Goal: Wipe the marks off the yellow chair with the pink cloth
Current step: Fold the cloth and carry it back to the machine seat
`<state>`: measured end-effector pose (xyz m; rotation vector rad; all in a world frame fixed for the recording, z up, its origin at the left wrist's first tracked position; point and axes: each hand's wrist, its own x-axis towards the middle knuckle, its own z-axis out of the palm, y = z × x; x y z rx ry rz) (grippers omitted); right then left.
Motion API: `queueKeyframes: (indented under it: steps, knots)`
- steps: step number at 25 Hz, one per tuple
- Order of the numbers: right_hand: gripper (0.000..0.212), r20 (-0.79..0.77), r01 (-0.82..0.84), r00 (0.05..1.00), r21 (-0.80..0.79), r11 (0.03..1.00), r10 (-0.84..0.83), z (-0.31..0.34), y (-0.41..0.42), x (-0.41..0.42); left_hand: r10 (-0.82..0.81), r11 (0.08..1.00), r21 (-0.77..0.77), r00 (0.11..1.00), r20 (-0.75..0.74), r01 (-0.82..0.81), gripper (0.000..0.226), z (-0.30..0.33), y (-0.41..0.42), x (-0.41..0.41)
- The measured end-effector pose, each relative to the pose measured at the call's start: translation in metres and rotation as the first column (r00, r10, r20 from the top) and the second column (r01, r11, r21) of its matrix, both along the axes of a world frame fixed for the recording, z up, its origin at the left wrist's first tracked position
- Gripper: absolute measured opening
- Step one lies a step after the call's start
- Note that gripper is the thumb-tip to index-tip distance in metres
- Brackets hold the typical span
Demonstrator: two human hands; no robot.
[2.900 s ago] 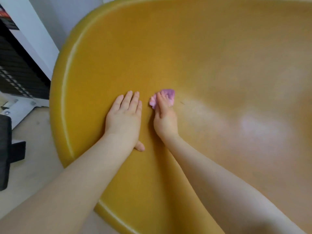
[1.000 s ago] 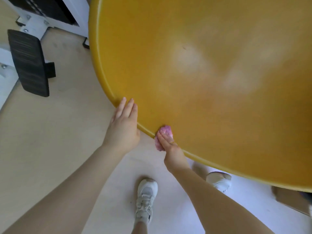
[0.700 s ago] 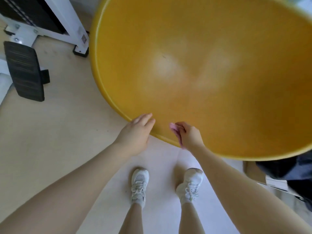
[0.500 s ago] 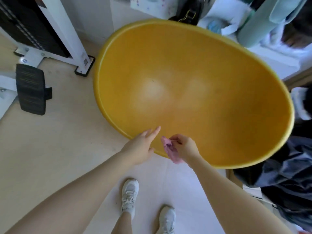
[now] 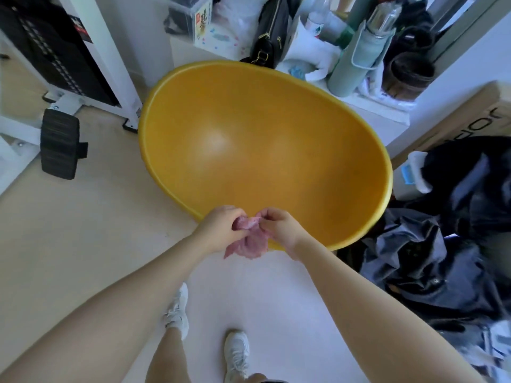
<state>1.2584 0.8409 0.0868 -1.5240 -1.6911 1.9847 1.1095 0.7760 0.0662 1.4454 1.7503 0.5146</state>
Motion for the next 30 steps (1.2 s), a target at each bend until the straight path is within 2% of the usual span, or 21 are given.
queueKeyframes:
  steps: [3,6,8,10,12,15,17,19,20,22,25,27,30]
  knots:
    - [0.029,-0.020,-0.032,0.999,-0.044,0.999,0.031,0.018,-0.022,0.020,0.111,0.990,-0.106,0.984,0.139,-0.096,0.029,0.026,-0.038,0.023]
    - [0.023,-0.033,-0.135,0.991,-0.050,0.990,0.133,0.040,-0.052,0.012,0.211,0.975,-0.110,0.961,0.177,-0.193,0.009,0.050,-0.086,0.020]
    - [0.006,-0.055,-0.254,0.967,-0.088,0.963,0.249,0.055,-0.074,-0.009,0.322,0.945,-0.122,0.928,0.186,-0.303,0.017,0.061,-0.118,0.005]
    - [0.017,-0.072,-0.423,0.906,-0.100,0.901,0.417,0.069,-0.106,-0.038,0.430,0.903,-0.121,0.878,0.208,-0.413,0.028,0.075,-0.163,-0.017]
    - [0.021,-0.067,-0.593,0.804,-0.039,0.804,0.590,0.079,-0.144,-0.075,0.514,0.857,-0.111,0.829,0.218,-0.502,0.029,0.088,-0.218,-0.042]
    - [0.016,0.003,-0.773,0.633,0.069,0.631,0.774,0.092,-0.221,-0.134,0.645,0.763,-0.100,0.740,0.192,-0.639,0.019,0.099,-0.320,-0.079]
    - [0.005,0.042,-0.817,0.573,0.108,0.566,0.818,0.098,-0.274,-0.166,0.718,0.693,-0.088,0.675,0.172,-0.715,0.018,0.103,-0.385,-0.099]
    - [0.020,0.033,-0.850,0.522,0.094,0.518,0.852,0.099,-0.342,-0.208,0.800,0.588,-0.080,0.565,0.200,-0.805,0.020,0.106,-0.465,-0.123]
    - [0.018,0.017,-0.864,0.499,0.087,0.496,0.866,0.101,-0.379,-0.230,0.832,0.529,-0.081,0.497,0.246,-0.845,0.025,0.109,-0.505,-0.135]
    - [0.027,-0.026,-0.891,0.442,0.097,0.443,0.896,0.104,-0.449,-0.274,0.880,0.397,-0.084,0.353,0.317,-0.914,0.031,0.116,-0.581,-0.159]
    - [0.033,-0.071,-0.922,0.357,0.132,0.364,0.931,0.112,-0.538,-0.329,0.922,0.229,-0.065,0.196,0.333,-0.971,0.030,0.130,-0.666,-0.187]
    - [0.033,-0.092,-0.937,0.310,0.139,0.321,0.946,0.117,-0.590,-0.361,0.936,0.179,-0.075,0.146,0.322,-0.981,0.024,0.138,-0.715,-0.203]
    - [0.033,-0.061,-0.947,0.242,0.203,0.249,0.968,0.118,-0.640,-0.403,0.963,0.209,-0.140,0.179,0.202,-0.968,0.013,0.138,-0.774,-0.231]
